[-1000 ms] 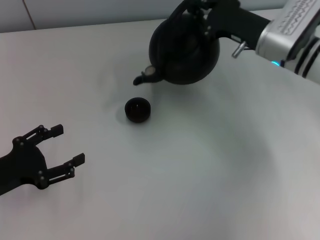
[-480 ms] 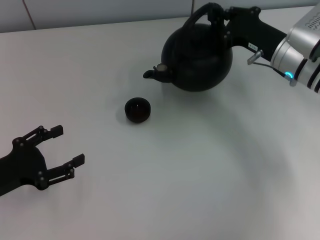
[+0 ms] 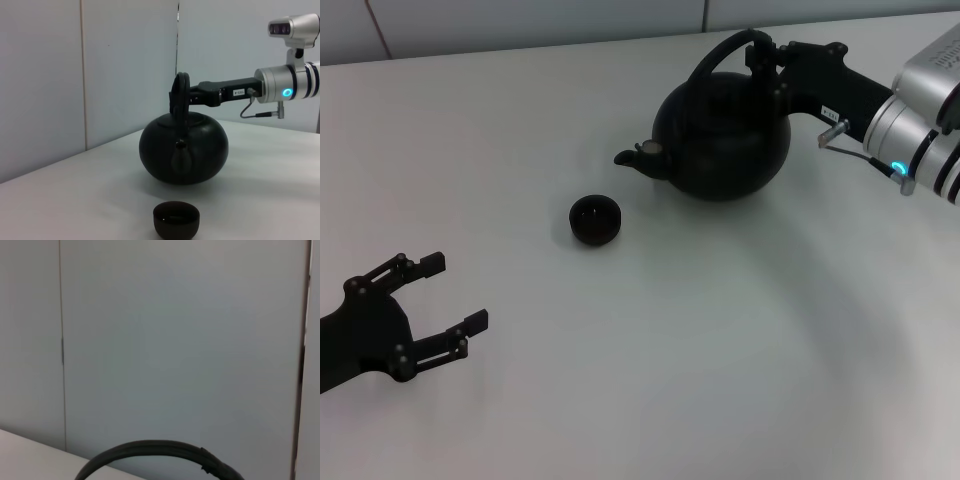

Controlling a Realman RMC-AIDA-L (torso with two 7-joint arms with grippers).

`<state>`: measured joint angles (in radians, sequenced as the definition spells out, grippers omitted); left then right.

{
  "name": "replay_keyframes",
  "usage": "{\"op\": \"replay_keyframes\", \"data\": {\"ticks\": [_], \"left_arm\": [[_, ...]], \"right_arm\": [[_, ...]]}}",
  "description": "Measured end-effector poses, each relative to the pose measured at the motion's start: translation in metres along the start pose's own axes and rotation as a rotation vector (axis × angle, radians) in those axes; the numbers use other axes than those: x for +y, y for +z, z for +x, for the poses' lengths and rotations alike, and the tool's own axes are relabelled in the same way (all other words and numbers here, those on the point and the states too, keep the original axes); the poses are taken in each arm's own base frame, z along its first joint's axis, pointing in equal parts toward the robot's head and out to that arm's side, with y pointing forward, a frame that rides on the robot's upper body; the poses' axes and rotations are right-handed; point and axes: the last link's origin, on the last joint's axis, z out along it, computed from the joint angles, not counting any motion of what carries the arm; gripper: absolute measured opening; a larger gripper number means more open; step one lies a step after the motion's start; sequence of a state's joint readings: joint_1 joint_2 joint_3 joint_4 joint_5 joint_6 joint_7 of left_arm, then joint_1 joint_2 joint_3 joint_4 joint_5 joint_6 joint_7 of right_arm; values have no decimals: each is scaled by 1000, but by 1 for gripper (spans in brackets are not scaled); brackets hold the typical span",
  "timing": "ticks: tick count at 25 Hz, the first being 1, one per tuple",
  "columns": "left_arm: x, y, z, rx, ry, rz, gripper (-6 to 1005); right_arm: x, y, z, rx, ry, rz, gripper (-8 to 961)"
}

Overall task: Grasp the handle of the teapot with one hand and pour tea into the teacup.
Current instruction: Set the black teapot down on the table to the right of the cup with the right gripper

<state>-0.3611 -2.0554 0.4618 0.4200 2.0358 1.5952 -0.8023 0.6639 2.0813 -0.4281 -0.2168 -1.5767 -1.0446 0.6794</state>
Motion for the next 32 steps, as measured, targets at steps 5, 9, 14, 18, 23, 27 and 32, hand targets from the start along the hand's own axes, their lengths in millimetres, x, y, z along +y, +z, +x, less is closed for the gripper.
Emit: {"op": "replay_keyframes", "data": {"ticks": [5, 9, 14, 18, 23, 27, 32], "left_arm": [[0, 0, 0, 0, 0, -1, 869], [0, 1, 0, 0, 2, -4, 870], [0, 1, 0, 0, 1, -4, 870], [0, 1, 0, 2, 0, -4, 870], [1, 0, 0, 5, -2, -3, 869], [1, 0, 0, 6, -3, -3, 869], [1, 0, 0, 6, -3, -3, 869]], "right_arm": [[2, -2, 4, 4, 17, 6, 91], [3, -4, 7, 9, 24, 8, 94], [2, -7, 9, 7, 36, 21, 97], [0, -10, 10, -4, 52, 40, 99], [-1, -11, 11, -2, 58, 44, 102], [-2, -13, 13, 3, 62, 49, 105], [-2, -16, 14, 2, 65, 52, 261]]}}
